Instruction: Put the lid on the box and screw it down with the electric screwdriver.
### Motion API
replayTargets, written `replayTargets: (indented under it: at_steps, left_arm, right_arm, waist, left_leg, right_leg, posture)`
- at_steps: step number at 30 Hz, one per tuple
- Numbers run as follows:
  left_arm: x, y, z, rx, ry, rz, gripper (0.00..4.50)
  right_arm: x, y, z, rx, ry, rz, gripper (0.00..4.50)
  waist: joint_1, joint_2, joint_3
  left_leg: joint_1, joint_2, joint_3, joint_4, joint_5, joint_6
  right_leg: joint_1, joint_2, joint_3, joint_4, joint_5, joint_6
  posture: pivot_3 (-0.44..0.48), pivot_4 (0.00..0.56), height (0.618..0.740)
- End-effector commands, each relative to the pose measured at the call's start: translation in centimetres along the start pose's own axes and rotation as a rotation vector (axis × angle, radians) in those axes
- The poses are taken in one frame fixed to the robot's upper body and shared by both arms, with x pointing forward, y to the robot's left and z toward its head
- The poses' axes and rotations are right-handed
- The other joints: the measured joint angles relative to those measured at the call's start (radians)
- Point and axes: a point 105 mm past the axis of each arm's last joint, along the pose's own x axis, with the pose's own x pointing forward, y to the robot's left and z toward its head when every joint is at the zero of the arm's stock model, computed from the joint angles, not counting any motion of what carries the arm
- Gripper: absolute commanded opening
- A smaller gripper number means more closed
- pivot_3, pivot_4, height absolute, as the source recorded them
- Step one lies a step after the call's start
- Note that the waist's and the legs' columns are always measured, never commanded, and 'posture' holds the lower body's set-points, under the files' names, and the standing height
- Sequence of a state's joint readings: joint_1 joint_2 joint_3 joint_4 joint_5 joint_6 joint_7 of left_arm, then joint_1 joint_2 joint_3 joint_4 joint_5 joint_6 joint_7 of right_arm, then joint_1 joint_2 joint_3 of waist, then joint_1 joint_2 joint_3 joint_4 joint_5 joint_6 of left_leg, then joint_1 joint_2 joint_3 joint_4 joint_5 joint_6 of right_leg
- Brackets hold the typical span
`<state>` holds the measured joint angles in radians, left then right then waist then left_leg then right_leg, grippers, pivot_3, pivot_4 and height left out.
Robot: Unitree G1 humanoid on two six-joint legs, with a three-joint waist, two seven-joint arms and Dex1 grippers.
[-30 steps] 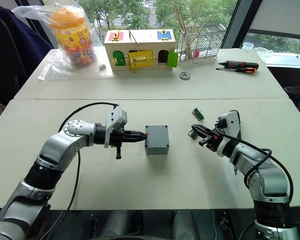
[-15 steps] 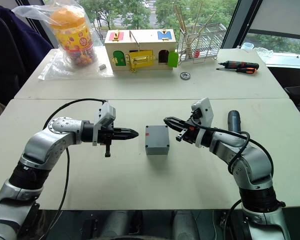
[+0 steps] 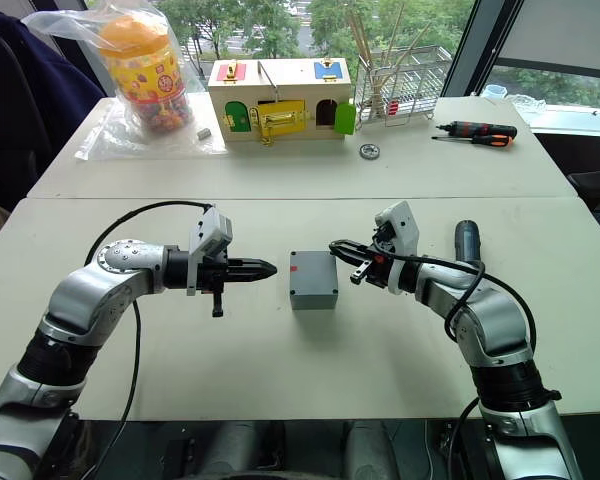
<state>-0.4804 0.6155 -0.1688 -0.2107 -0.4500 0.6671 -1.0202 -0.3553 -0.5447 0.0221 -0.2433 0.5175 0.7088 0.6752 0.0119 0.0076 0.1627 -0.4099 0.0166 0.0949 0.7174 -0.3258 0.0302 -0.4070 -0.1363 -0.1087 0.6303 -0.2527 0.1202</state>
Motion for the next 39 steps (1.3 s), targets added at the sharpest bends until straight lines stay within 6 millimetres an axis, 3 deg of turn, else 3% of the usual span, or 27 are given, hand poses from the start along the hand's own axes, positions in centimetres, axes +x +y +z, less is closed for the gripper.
replayTargets:
  at_steps: [1,9,12,17,24,29,33,35,39]
  left_arm:
    - [-0.2,-0.2,1.0,0.035,-0.037,0.001,0.0]
    - [0.0,-0.2,1.1,0.039,-0.041,0.001,0.0]
    - [0.0,-0.2,1.2,0.041,-0.046,-0.002,0.0]
    - [0.2,-0.2,1.6,0.045,-0.06,-0.012,0.0]
    - [0.5,-1.0,3.1,0.097,-0.095,-0.068,0.0]
    - [0.8,-2.2,4.0,0.168,-0.088,-0.142,0.0]
    - [1.2,-3.1,4.5,0.227,-0.09,-0.184,0.0]
    - [1.6,-3.7,4.8,0.253,-0.098,-0.204,0.0]
    - [2.2,-4.6,4.4,0.288,-0.083,-0.222,0.0]
  right_arm:
    - [0.0,0.2,0.8,-0.031,-0.029,0.009,0.06]
    - [0.1,0.2,0.2,-0.034,-0.006,0.008,0.06]
    - [-0.1,0.1,0.4,-0.05,-0.011,-0.003,0.95]
    - [-1.2,-0.5,1.4,-0.078,-0.011,-0.037,3.39]
    - [-6.5,-3.0,6.8,-0.033,-0.069,-0.133,3.39]
    - [-10.7,-6.8,7.8,-0.017,0.113,-0.333,3.39]
    - [-13.4,-8.8,6.6,0.111,0.317,-0.461,4.48]
    - [-15.0,-9.8,4.9,0.227,0.433,-0.527,4.48]
    - [-16.5,-9.2,1.0,0.438,0.628,-0.504,4.48]
  waist:
    - [0.0,0.0,0.0]
    - [0.0,0.0,0.0]
    - [0.0,0.0,0.0]
    - [0.001,0.0,0.0]
    - [0.001,0.0,0.0]
    - [0.001,0.001,0.0]
    - [-0.001,0.001,0.001]
    - [0.0,0.001,0.0]
    - [0.0,0.001,0.001]
  left_leg:
    - [0.0,0.0,0.0,0.0,0.0,0.0]
    - [0.0,0.0,0.0,0.0,0.0,0.0]
    - [0.0,0.0,0.0,0.0,0.0,0.0]
    - [0.0,0.0,0.0,0.0,0.0,0.0]
    - [0.0,0.0,0.0,0.0,0.0,0.0]
    - [0.0,0.0,0.0,0.0,0.0,0.0]
    - [0.0,0.0,0.001,0.0,0.0,0.0]
    - [0.0,0.0,0.001,0.0,0.0,0.0]
    - [0.0,0.0,0.001,0.0,0.0,0.001]
  right_leg:
    - [0.0,0.0,0.0,0.0,0.0,0.0]
    - [0.0,0.0,0.0,0.0,0.0,0.0]
    - [0.0,0.0,0.0,0.0,0.0,0.0]
    - [0.0,0.0,0.0,0.0,0.0,0.0]
    - [0.0,0.0,0.0,0.0,0.0,0.0]
    - [0.0,-0.001,0.0,-0.001,0.0,0.0]
    - [-0.001,-0.001,0.001,-0.001,0.0,0.0]
    - [-0.001,-0.002,0.001,-0.001,0.0,0.0]
    - [-0.001,-0.002,0.001,-0.002,0.0,0.0]
  posture:
    - [0.0,0.15,0.711]
    - [0.0,0.15,0.711]
    - [0.0,0.15,0.711]
    - [0.0,0.15,0.711]
    - [0.0,0.15,0.711]
    - [0.0,0.15,0.711]
    - [0.0,0.15,0.711]
    - [0.0,0.15,0.711]
    - [0.0,0.15,0.711]
